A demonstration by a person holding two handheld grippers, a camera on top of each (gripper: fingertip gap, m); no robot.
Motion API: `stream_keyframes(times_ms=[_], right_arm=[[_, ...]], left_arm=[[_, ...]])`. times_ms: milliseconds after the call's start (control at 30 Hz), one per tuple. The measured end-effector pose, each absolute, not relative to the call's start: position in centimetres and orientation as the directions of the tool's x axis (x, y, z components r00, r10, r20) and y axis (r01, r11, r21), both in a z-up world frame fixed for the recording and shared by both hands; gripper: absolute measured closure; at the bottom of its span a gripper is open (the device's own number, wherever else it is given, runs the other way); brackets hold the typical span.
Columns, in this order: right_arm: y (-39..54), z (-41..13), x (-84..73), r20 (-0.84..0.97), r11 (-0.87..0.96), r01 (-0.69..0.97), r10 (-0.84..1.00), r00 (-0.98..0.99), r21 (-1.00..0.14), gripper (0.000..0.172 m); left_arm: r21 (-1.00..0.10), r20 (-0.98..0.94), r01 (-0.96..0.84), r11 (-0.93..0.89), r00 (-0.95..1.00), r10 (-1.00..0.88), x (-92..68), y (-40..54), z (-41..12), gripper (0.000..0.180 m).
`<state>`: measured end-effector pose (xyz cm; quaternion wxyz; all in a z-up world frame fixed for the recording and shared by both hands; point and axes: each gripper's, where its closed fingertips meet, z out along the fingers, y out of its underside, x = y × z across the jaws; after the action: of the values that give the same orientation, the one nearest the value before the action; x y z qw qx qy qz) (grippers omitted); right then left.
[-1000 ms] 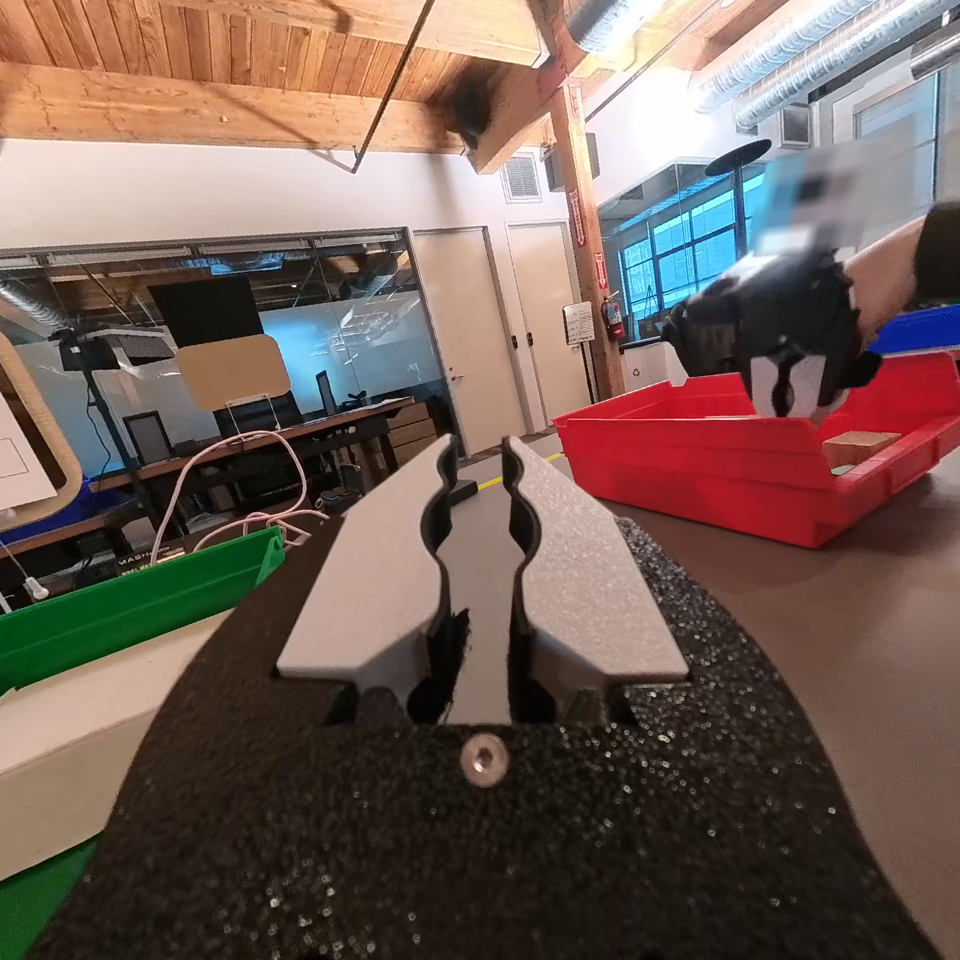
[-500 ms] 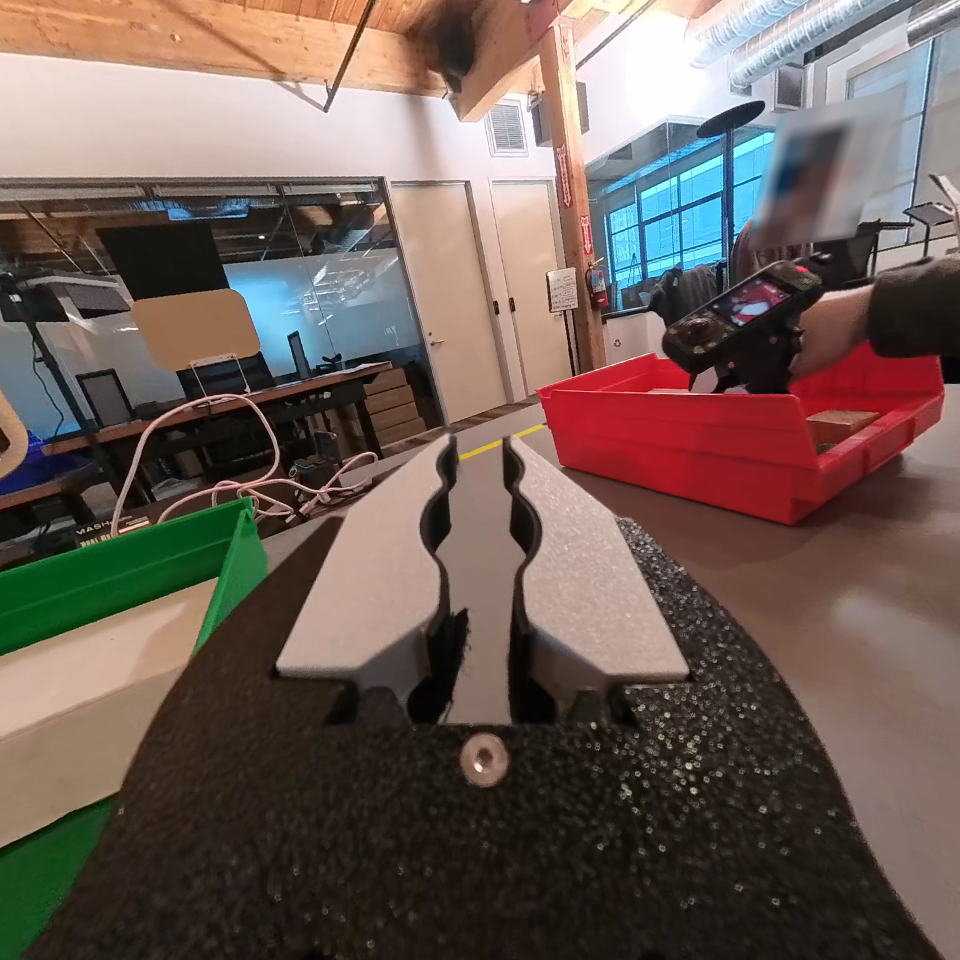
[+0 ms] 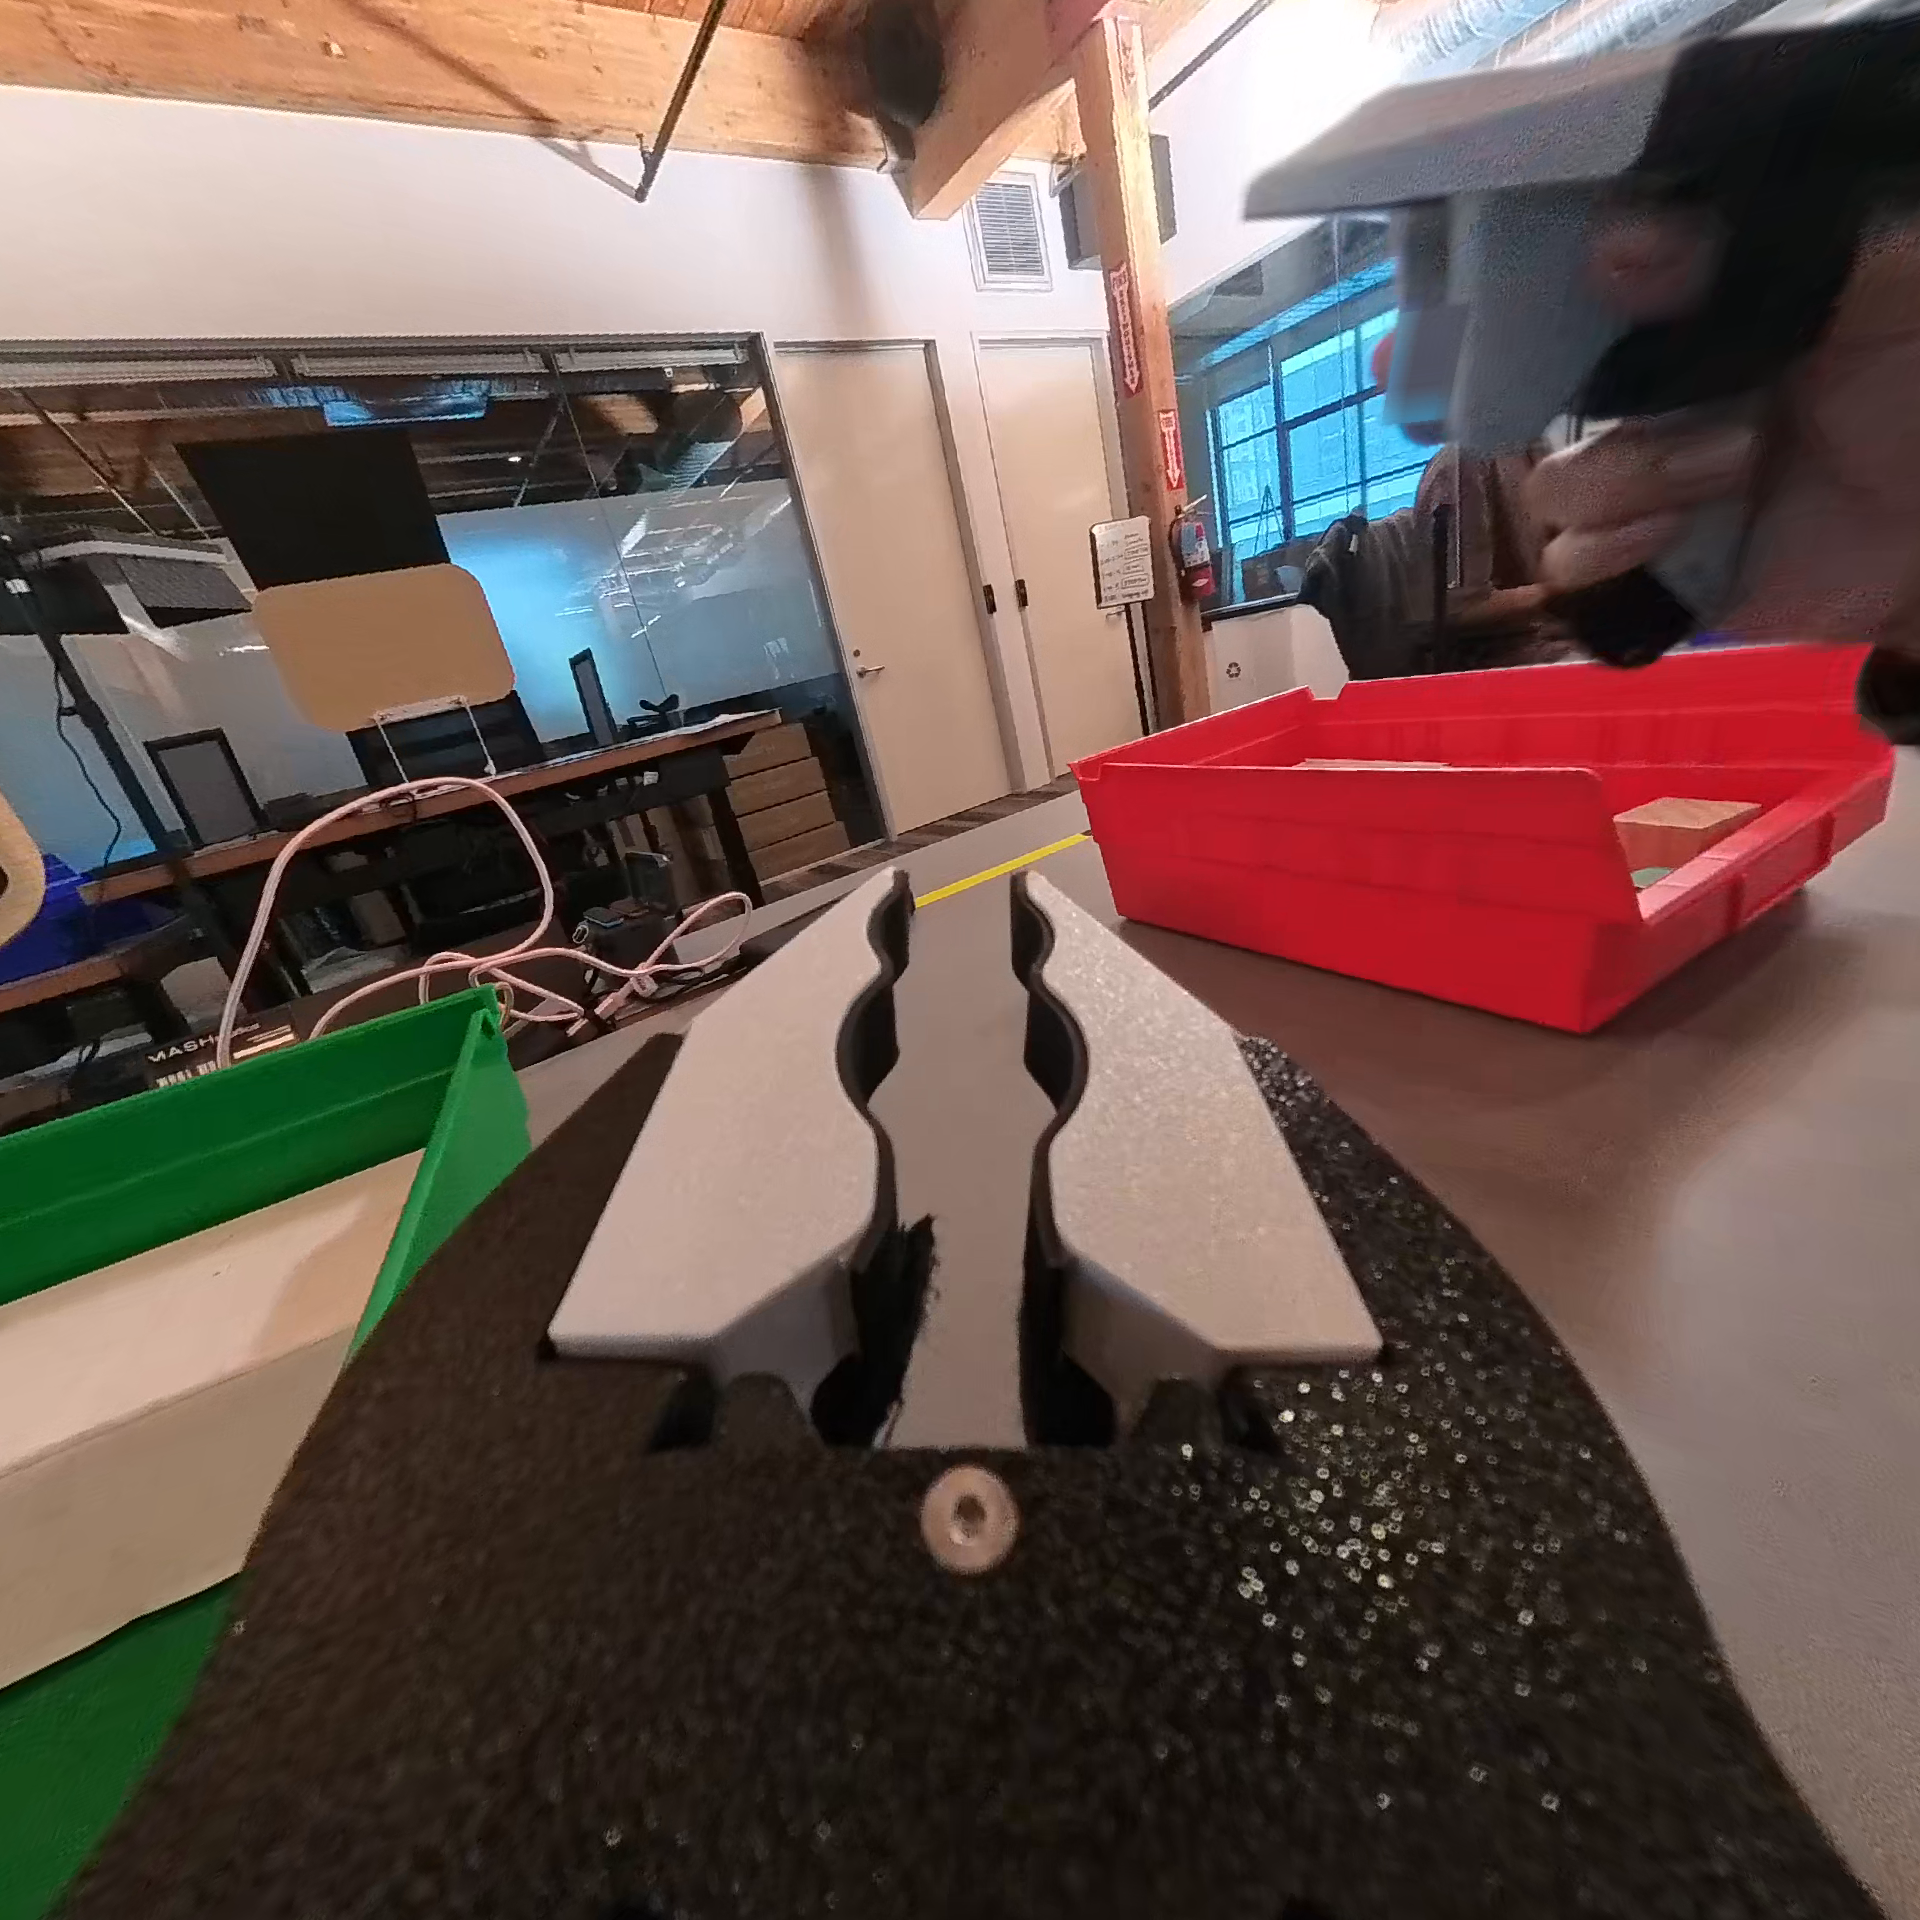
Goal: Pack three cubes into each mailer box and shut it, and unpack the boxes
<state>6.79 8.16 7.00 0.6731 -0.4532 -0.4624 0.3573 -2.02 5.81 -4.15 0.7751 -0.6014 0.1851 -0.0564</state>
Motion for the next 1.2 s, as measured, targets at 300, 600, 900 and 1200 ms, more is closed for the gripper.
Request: stream_keyframes(times_ms=[300, 600, 900, 1200], right_arm=[[12.9, 0.0, 2.7, 0.505, 0.597, 0.113, 0.545, 0.670, -0.794, 0.165], [12.5, -0.7, 2.9, 0.591, 0.644, 0.202, 0.472, 0.654, -0.737, 0.161], [13.3, -2.7, 1.7, 0.654, 0.617, 0.311, 0.465, 0.596, -0.723, 0.159], [13.8, -3.9, 1.1, 0.640, 0.569, 0.329, 0.524, 0.562, -0.754, 0.159]], left_arm=[[-0.938, -0.258, -0.161, 0.307, 0.915, -0.310, -1.8, 5.2, -3.7, 0.158], [-0.886, -0.261, -0.272, 0.375, 0.962, 0.081, -14.0, 3.4, 9.5, 0.141], [-0.658, -0.305, -0.706, -0.262, 0.568, -0.765, -19.3, 13.0, -3.2, 0.052], [-0.292, -0.132, -0.829, -0.477, 0.529, -0.838, -24.4, 15.2, -14.5, 0.045]])
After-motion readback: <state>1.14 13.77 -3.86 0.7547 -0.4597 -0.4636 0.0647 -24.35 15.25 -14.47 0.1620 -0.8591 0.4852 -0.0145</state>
